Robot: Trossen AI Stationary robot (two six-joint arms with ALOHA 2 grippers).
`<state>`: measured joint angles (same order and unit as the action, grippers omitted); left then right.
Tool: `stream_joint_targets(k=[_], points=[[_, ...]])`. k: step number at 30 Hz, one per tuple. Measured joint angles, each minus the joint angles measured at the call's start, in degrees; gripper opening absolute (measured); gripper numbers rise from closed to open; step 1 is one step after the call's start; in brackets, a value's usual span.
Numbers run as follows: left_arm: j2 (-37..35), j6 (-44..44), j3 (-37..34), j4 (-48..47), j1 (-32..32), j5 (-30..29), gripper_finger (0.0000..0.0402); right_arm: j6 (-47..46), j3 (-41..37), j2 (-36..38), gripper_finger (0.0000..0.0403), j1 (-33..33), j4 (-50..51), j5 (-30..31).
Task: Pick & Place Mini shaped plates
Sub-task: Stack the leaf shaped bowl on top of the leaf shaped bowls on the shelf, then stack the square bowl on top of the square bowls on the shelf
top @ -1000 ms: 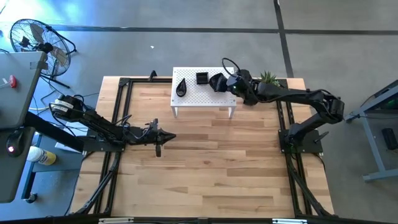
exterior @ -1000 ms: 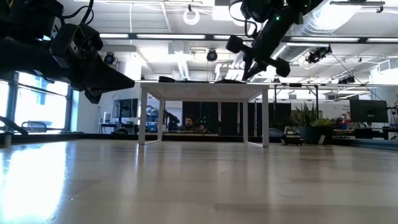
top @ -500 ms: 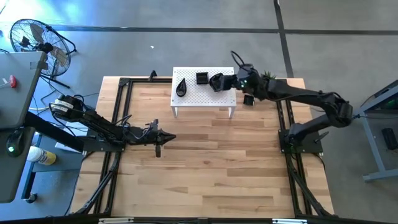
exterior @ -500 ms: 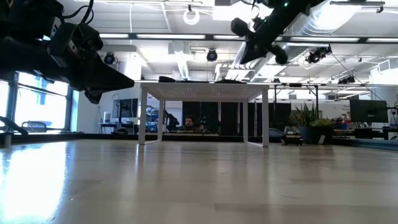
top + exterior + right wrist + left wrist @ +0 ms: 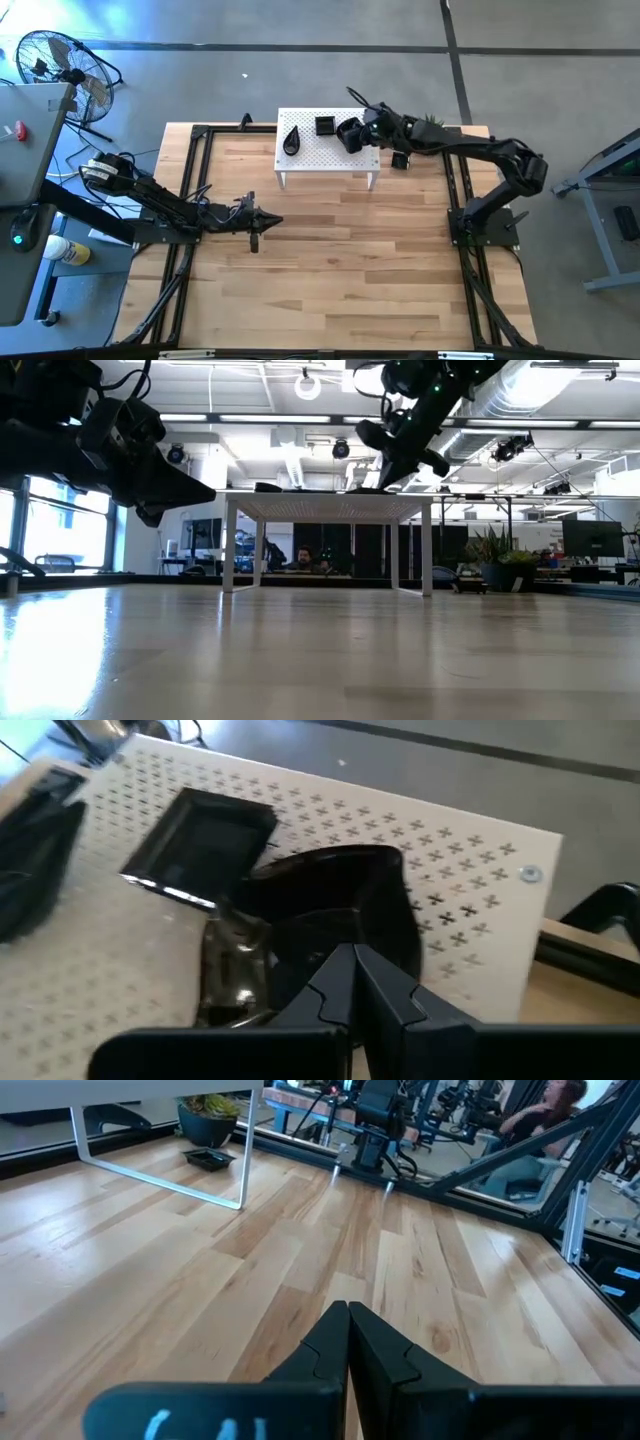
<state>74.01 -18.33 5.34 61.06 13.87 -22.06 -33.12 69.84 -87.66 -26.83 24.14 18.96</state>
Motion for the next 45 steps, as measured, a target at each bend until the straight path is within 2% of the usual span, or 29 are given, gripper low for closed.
stream_joint_targets(k=[9,17,21,25,30,33,37,41,45], points=[[-0.02,0.00,0.00,-0.99,0.01,-0.02,0.0001,1.29,0.61,-0.11,0.0001,-2.10,5.35,-1.05],[-0.02,0.00,0.00,-1.21,0.01,-0.06,0.0001,2.32,0.61,-0.11,0.0000,-2.75,5.17,0.38],[-0.02,0.00,0.00,-1.22,0.02,-0.11,0.0001,3.84,0.61,0.28,0.0000,-2.84,5.22,3.22],[-0.02,0.00,0.00,-1.27,0.00,-0.11,0.0001,8.78,0.61,3.32,0.0000,-2.82,5.89,3.29],[-0.02,0.02,0.00,-1.57,0.00,-0.11,0.0001,15.43,0.31,10.24,0.0000,0.78,12.34,9.70],[-0.02,0.02,0.00,-2.21,0.02,-0.11,0.0001,18.38,-4.63,15.50,0.0000,4.22,12.94,10.66],[-0.02,0.02,0.00,-2.54,0.01,-0.09,0.0001,17.37,-16.04,24.96,0.0000,8.27,9.46,7.79],[-0.02,0.02,0.00,-2.51,0.02,-0.09,0.0001,8.33,-26.99,34.15,0.0000,11.53,8.07,7.94],[-0.02,0.02,0.00,-2.49,0.00,-0.68,0.0001,-4.21,-35.15,40.02,0.0000,11.03,7.78,9.97]])
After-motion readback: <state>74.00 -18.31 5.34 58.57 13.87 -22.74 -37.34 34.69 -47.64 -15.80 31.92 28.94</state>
